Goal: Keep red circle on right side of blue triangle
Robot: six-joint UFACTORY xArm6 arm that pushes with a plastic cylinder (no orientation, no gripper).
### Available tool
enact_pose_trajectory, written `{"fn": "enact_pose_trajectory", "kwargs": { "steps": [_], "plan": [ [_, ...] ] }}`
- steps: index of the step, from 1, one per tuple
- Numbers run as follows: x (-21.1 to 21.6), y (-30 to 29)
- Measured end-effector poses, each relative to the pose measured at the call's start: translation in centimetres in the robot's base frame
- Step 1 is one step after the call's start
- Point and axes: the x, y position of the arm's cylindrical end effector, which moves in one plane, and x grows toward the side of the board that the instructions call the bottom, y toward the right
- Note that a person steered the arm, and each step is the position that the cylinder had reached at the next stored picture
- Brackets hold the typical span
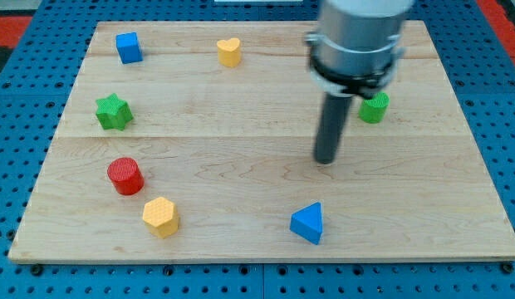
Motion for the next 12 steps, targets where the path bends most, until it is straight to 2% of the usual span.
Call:
{"fn": "enact_pose_trajectory", "kwargs": {
  "steps": [2,3,4,5,6,7,8,9,10,11,12],
  "plan": [
    [-0.1,-15.6],
    [-2.7,-24.8],
    [-3.7,-30.1],
    [-0.3,-31.1],
    [-0.3,-22.0],
    [-0.9,-15.8],
    [-1.4,-25.2],
    [2.0,-31.2],
    [2.7,-23.7],
    [2.6,-13.1],
    [2.7,-19.9]
  ]
}}
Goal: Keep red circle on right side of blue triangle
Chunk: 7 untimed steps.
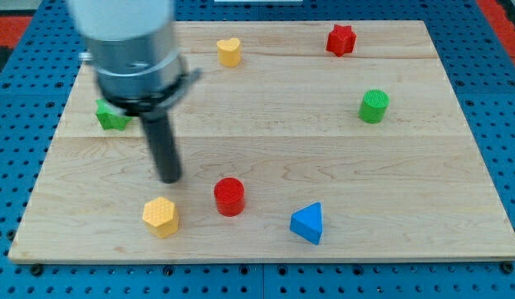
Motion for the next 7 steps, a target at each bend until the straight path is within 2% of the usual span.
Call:
{"fn": "enact_pose_trajectory", "kwargs": {
  "steps": [1,4,5,7],
  "plan": [
    [3.6,-0.3],
    [2.1,19.0],
    [0.2,18.3],
    [1.1,32.4]
  ]
}}
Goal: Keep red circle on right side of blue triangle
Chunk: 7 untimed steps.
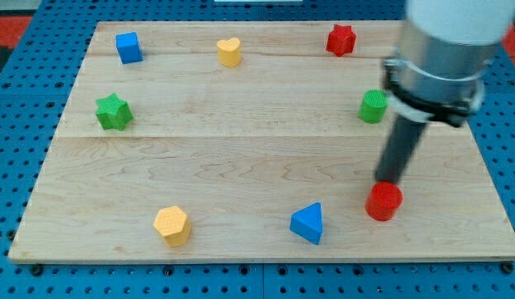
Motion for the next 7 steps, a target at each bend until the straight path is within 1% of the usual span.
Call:
{"fn": "enact_pose_trajectory", "kwargs": {
  "steps": [1,2,3,4,5,6,7],
  "plan": [
    [0.3,2.6],
    [0.0,-1.5],
    [-0.2,-8.9],
    [0.1,-7.3],
    [1.8,-3.8],
    [2.9,-3.8],
    [3.0,-6.3]
  ]
}}
